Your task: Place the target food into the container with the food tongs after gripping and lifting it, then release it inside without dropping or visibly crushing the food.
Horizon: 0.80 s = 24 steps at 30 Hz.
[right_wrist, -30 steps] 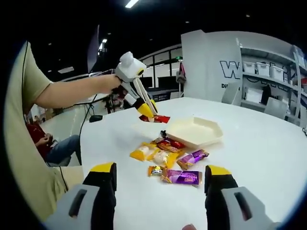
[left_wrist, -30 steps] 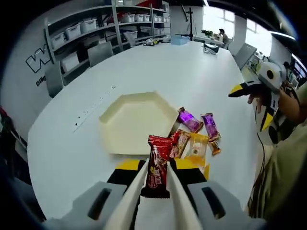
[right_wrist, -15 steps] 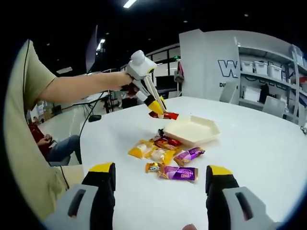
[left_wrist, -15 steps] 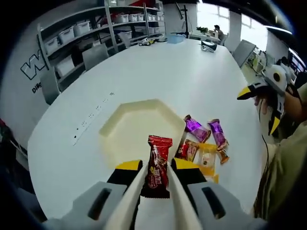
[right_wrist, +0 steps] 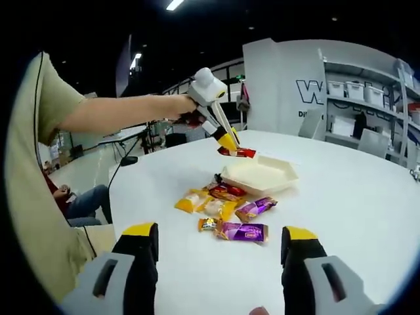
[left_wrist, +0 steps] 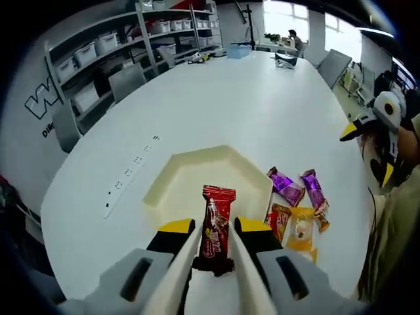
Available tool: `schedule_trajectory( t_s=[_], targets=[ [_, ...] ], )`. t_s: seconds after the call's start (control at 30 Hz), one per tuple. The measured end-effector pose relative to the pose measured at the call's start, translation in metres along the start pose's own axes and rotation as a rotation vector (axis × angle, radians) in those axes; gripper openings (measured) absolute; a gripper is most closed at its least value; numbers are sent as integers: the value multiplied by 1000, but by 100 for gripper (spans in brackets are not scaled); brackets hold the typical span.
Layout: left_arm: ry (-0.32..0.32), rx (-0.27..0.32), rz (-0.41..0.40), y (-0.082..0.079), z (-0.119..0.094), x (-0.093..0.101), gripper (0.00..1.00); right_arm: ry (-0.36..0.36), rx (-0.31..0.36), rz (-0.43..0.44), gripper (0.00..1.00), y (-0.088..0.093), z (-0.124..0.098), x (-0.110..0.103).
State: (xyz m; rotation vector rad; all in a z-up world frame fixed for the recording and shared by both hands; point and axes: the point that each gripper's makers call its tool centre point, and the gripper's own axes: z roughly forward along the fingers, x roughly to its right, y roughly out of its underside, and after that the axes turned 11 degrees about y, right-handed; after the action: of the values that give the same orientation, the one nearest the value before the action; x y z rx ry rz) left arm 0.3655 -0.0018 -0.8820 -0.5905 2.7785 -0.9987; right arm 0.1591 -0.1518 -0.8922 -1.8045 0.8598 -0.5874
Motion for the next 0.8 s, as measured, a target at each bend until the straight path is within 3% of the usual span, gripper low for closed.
schedule_trajectory(
  t_s=[0.2, 0.8],
  targets=[
    [-17, -13, 53, -7, 8, -11, 22, 3, -8, 2, 75, 3, -1, 3],
    [-6, -40, 84, -23, 38, -41, 22, 25, -27, 18, 74, 9, -3, 15]
  ],
)
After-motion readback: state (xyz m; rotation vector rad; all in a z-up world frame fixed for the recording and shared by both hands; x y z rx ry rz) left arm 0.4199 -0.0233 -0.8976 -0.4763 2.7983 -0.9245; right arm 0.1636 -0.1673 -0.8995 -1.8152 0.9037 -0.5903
